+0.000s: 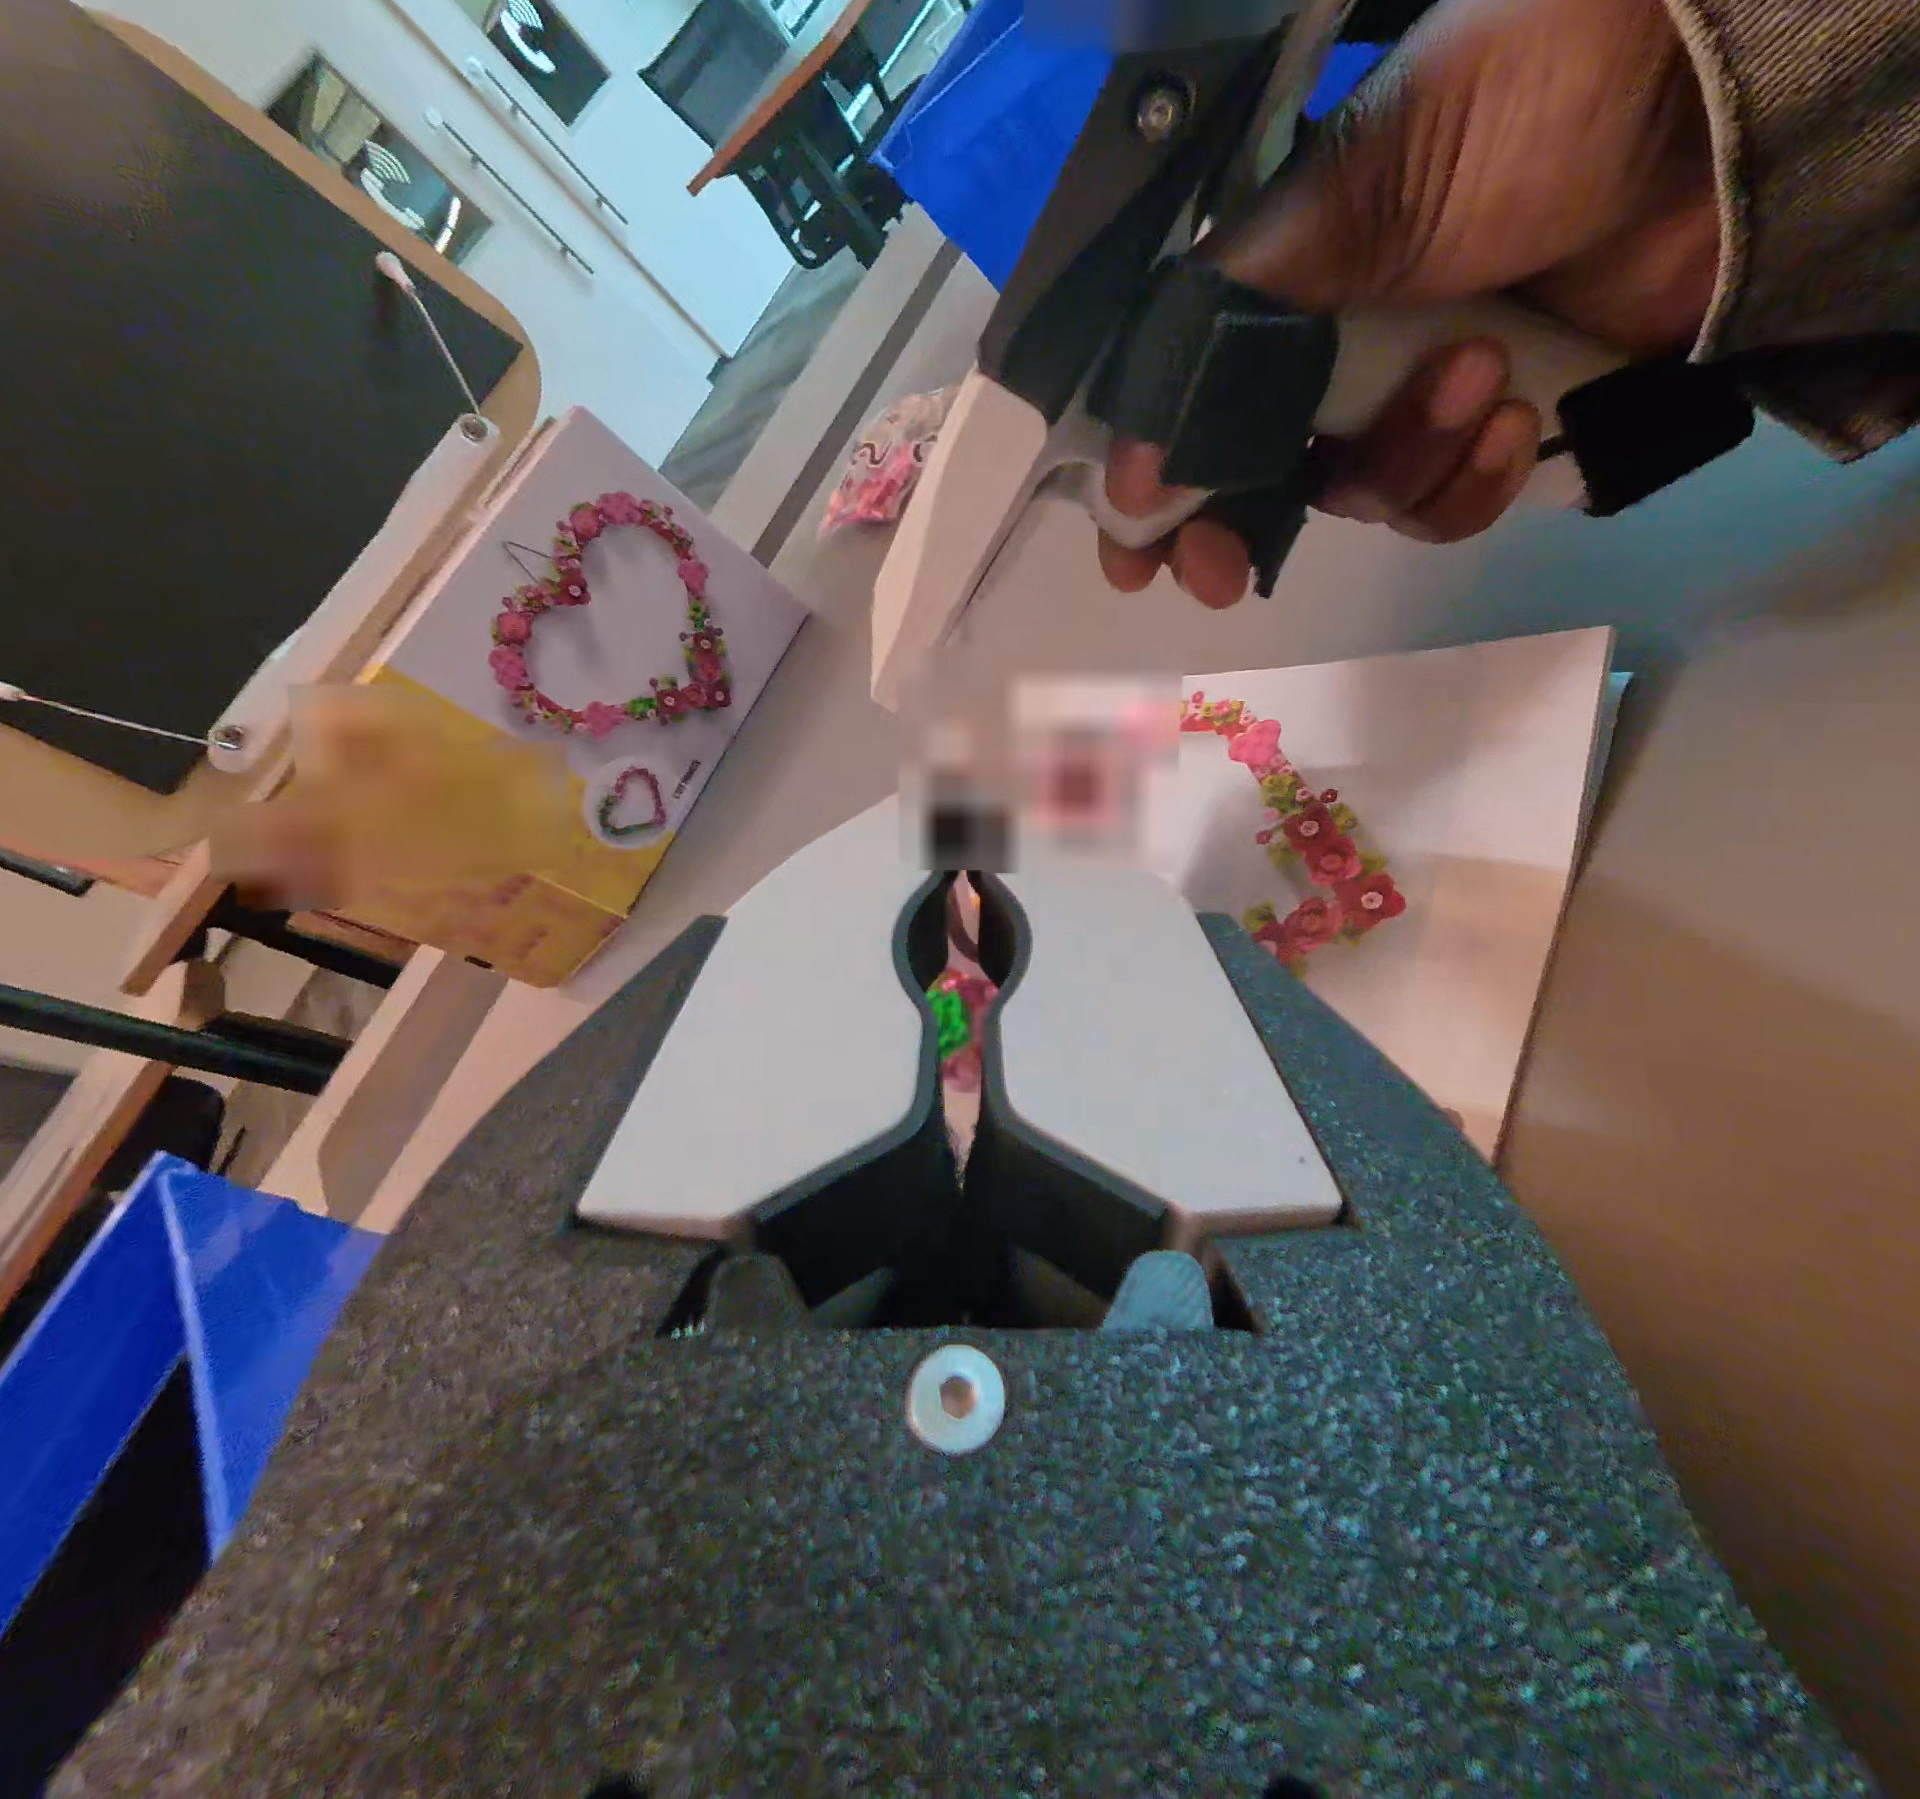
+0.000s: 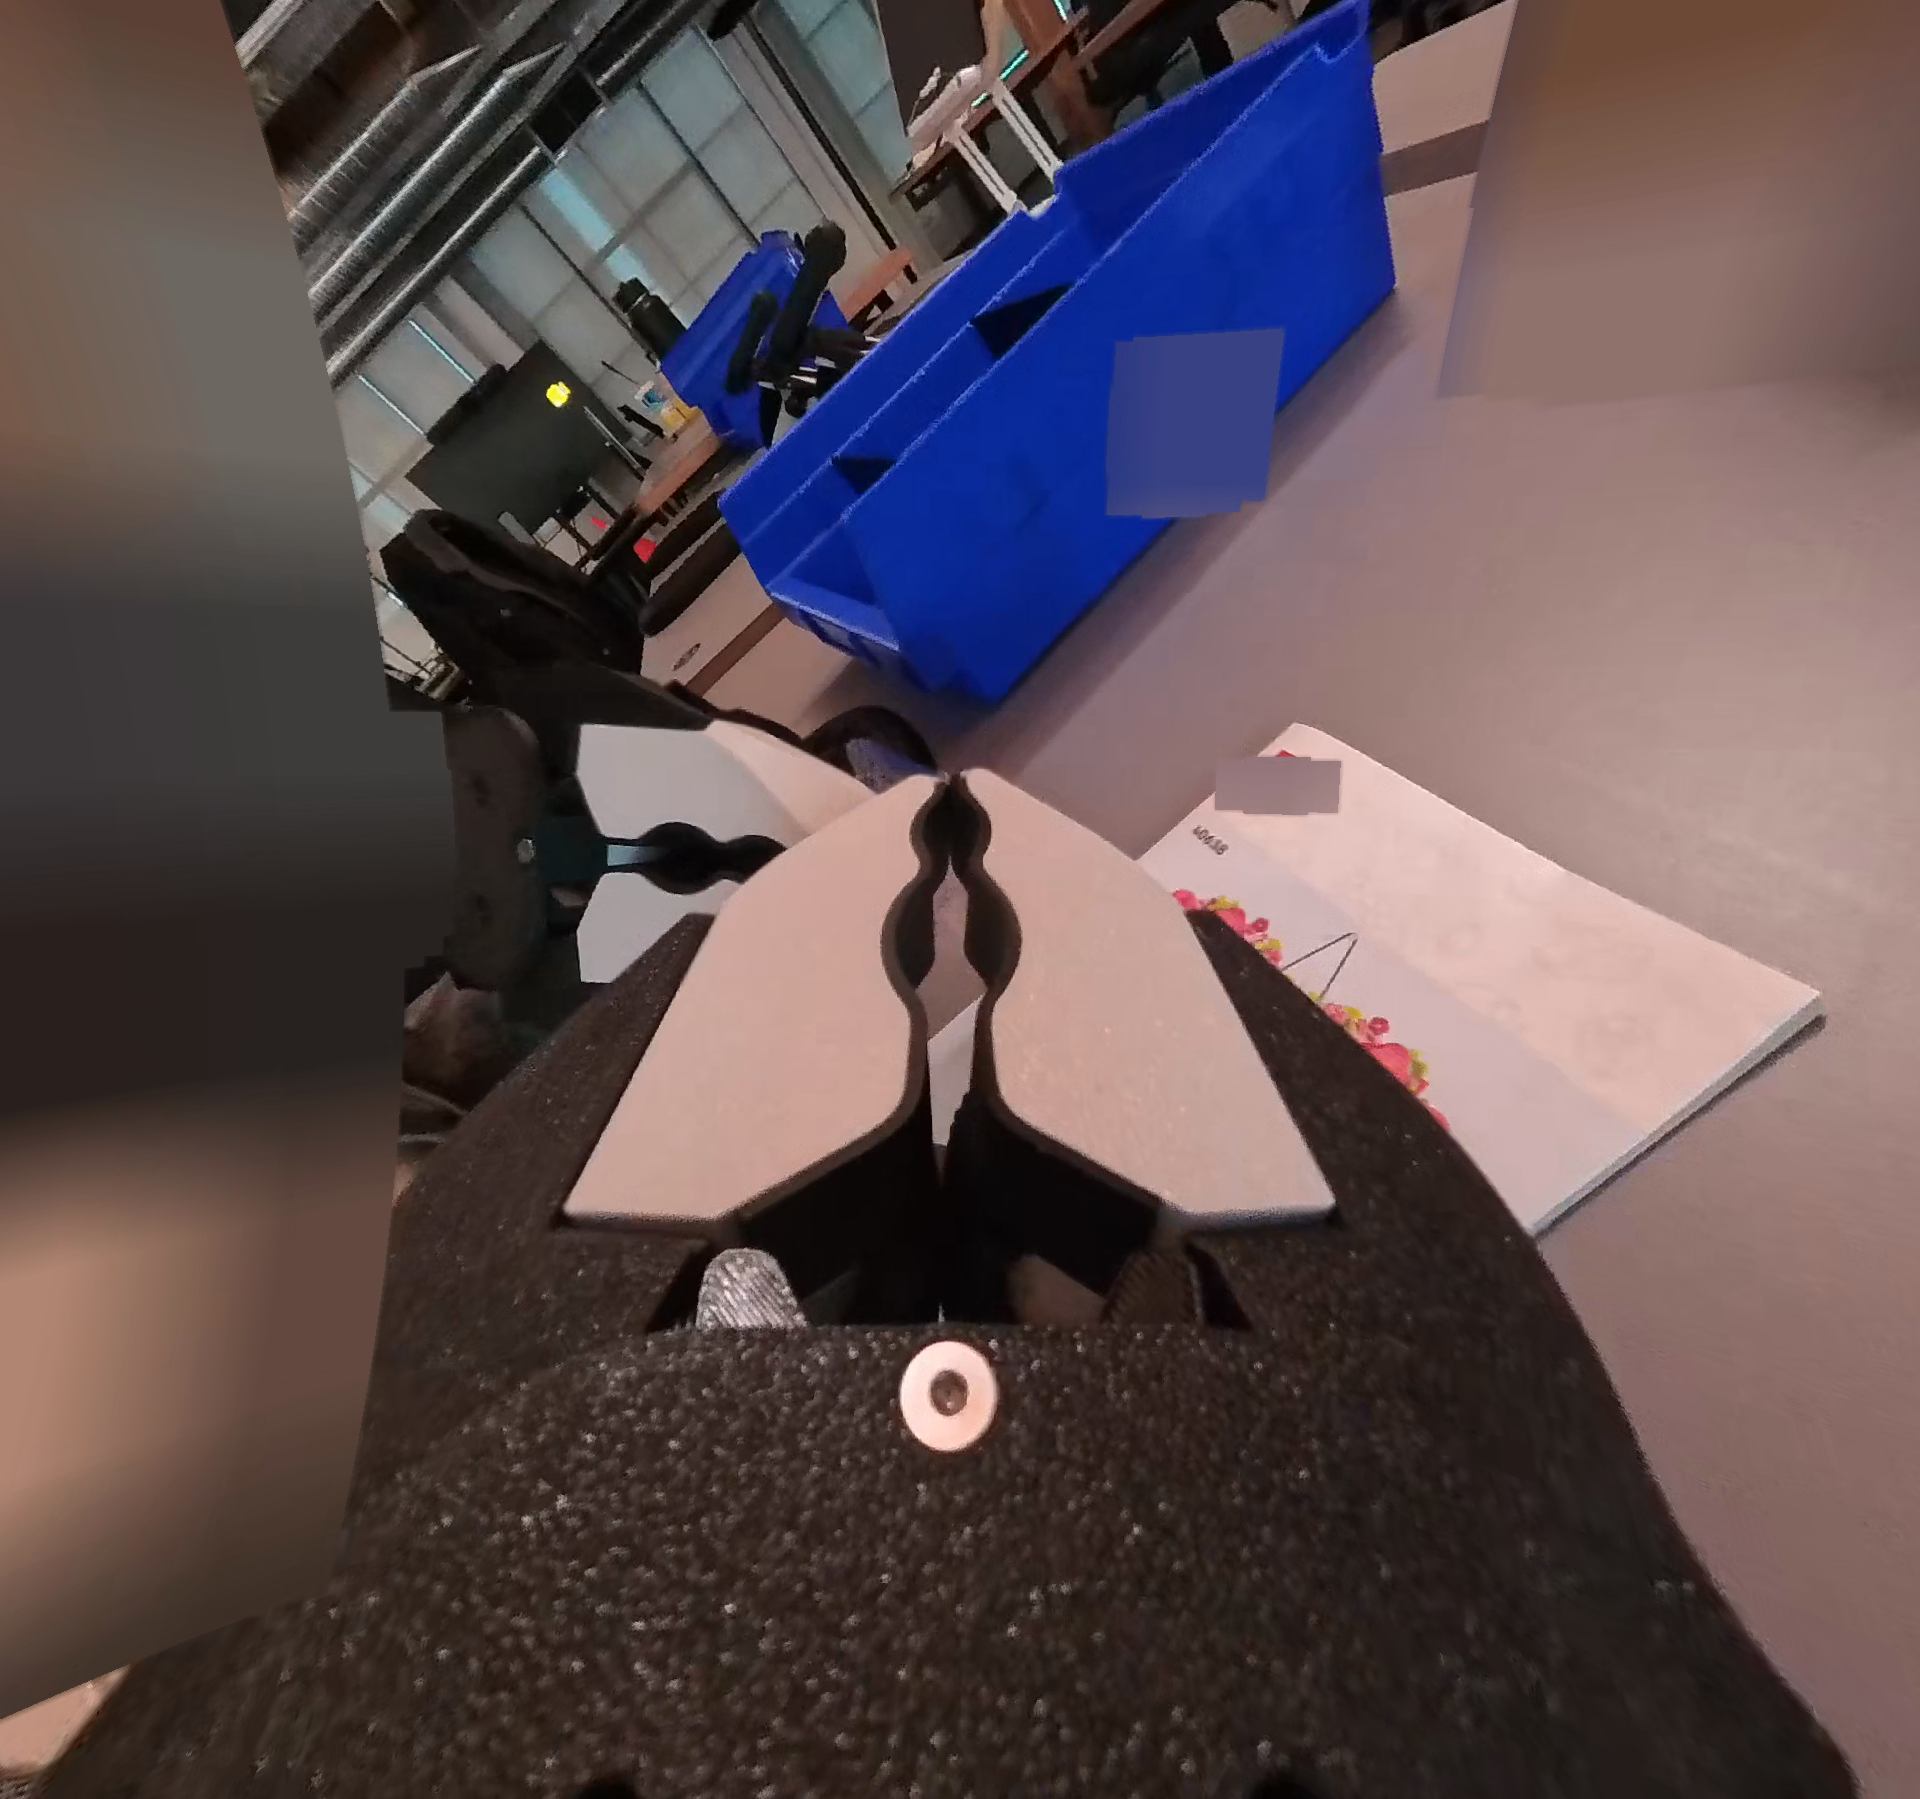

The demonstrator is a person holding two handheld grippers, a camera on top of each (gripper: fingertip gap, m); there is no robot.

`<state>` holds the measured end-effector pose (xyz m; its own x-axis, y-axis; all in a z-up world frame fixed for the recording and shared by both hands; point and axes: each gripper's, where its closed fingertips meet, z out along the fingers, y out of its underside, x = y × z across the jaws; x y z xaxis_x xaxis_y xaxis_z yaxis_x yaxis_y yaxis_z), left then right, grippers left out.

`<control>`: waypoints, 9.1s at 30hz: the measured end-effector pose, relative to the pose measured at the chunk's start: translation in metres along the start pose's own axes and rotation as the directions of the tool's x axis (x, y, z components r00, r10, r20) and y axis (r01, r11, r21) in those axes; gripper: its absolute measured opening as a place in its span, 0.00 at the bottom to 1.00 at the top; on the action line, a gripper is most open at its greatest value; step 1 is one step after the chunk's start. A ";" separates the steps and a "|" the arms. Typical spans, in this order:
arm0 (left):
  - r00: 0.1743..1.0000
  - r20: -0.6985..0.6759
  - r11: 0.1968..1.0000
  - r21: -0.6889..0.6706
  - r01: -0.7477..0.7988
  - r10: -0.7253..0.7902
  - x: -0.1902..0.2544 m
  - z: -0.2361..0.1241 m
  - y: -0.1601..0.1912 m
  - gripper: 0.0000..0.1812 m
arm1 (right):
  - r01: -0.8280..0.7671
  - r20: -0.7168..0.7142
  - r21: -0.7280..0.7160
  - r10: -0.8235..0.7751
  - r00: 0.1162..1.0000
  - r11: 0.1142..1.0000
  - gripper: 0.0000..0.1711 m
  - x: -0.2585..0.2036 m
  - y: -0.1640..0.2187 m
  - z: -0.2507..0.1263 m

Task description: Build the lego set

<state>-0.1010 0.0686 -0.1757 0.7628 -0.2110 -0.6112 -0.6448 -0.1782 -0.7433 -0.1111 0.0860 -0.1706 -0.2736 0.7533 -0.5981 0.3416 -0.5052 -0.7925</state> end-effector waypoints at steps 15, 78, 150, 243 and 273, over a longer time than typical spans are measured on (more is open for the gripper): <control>0.850 -0.427 0.944 -0.032 0.328 -0.310 0.000 0.002 -0.017 0.26 | 0.358 0.227 -0.174 -0.317 0.921 0.917 0.00 -0.046 -0.006 -0.003; 0.739 -0.326 0.632 0.383 0.674 -0.590 -0.084 -0.051 -0.061 0.00 | 0.432 0.140 0.162 -0.454 0.880 0.887 0.44 -0.058 -0.030 0.029; 0.880 0.352 0.908 -0.152 0.389 -0.318 -0.157 -0.166 0.100 0.16 | 0.141 0.347 0.454 -0.320 0.882 0.880 0.09 -0.089 -0.134 0.016; 0.895 0.338 0.928 -0.127 0.350 -0.291 -0.118 -0.107 0.072 0.14 | -0.098 -0.700 -0.660 -0.562 0.441 0.745 0.09 0.247 -0.119 -0.374; 0.911 0.345 0.939 -0.175 0.298 -0.225 -0.122 -0.088 0.054 0.14 | -0.143 0.439 -0.815 -0.760 0.479 -0.561 0.09 0.278 -0.142 -0.373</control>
<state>-0.2330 -0.0003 -0.1175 0.8566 0.1792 -0.4838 -0.3866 -0.3981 -0.8319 0.0997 0.5238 -0.1796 -0.7855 0.5599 0.2636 0.5806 0.5193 0.6271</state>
